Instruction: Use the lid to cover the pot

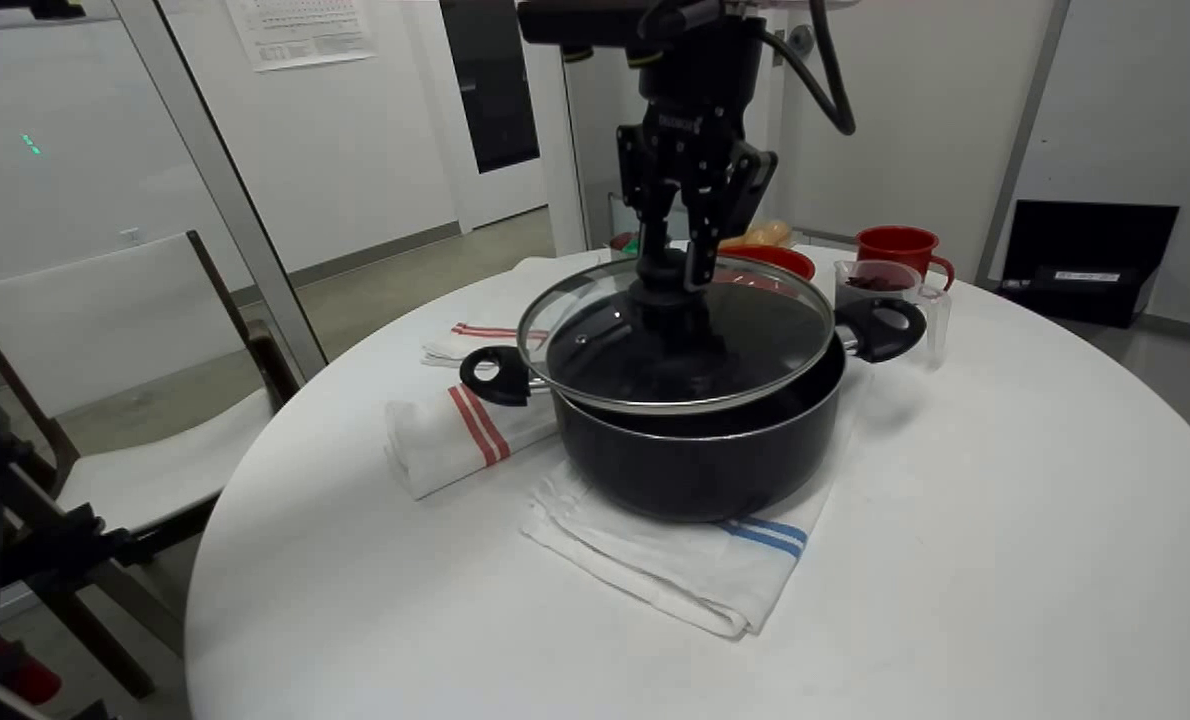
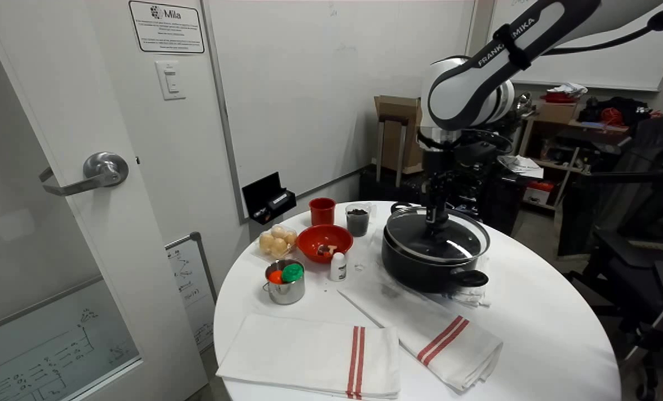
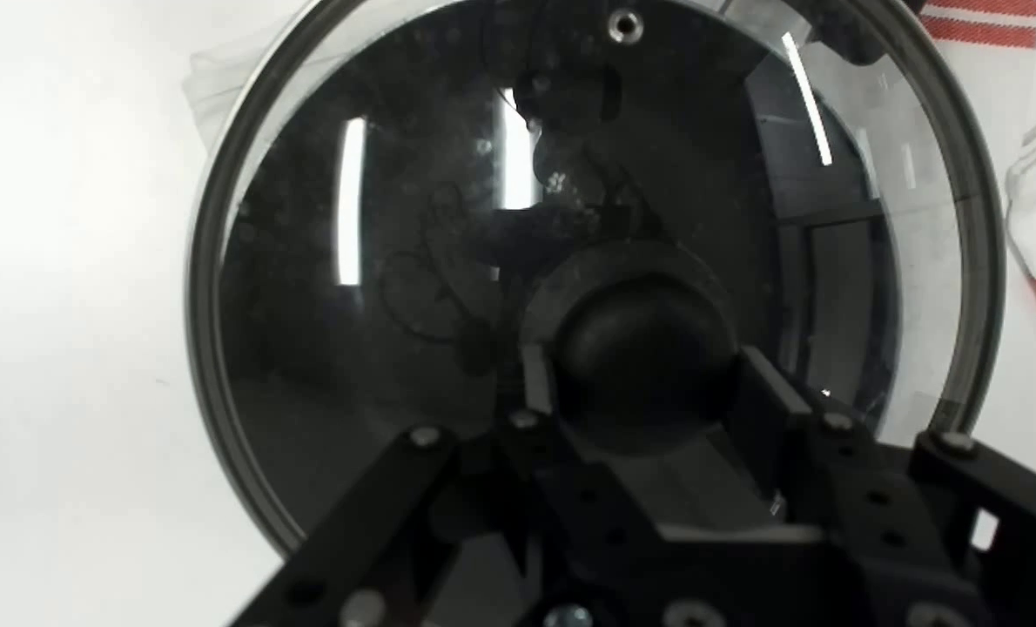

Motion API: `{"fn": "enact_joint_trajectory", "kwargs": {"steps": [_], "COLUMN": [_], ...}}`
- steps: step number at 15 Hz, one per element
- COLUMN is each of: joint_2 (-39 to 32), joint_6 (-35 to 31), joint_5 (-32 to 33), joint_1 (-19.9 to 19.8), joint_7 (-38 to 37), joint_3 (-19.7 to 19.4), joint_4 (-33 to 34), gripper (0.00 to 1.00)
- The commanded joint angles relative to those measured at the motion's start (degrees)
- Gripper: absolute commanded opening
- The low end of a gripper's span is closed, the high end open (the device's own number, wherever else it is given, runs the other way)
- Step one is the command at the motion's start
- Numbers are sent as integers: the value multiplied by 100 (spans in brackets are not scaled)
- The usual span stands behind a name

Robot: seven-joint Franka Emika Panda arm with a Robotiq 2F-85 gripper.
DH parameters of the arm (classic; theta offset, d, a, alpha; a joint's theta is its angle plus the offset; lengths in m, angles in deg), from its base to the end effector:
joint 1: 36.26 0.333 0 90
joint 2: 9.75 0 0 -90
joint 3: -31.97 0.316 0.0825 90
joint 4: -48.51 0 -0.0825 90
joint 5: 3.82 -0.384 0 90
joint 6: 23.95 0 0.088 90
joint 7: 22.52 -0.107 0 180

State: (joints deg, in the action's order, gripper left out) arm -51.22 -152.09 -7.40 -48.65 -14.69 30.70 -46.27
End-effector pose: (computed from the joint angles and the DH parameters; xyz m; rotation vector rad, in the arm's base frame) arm 0.6502 -0.1546 0.1766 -3.0703 0.2142 0.2048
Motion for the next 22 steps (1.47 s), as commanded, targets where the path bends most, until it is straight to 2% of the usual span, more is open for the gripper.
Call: {"fn": "enact_joint_trajectory", "kwargs": {"steps": [1, 10, 20, 21, 22], "joint_2": [-138, -480, -583, -568, -550], "joint_6": [116, 168, 168, 165, 141], "joint_5": [-123, -124, -129, -136, -138], "joint_1": [14, -6, -8, -12, -11], "joint_7": [-101, -175, -184, -183, -187], "joint_3": [-44, -53, -44, -41, -42], "joint_4": [295, 686, 790, 774, 749], "gripper": [25, 25, 25, 73, 76]}}
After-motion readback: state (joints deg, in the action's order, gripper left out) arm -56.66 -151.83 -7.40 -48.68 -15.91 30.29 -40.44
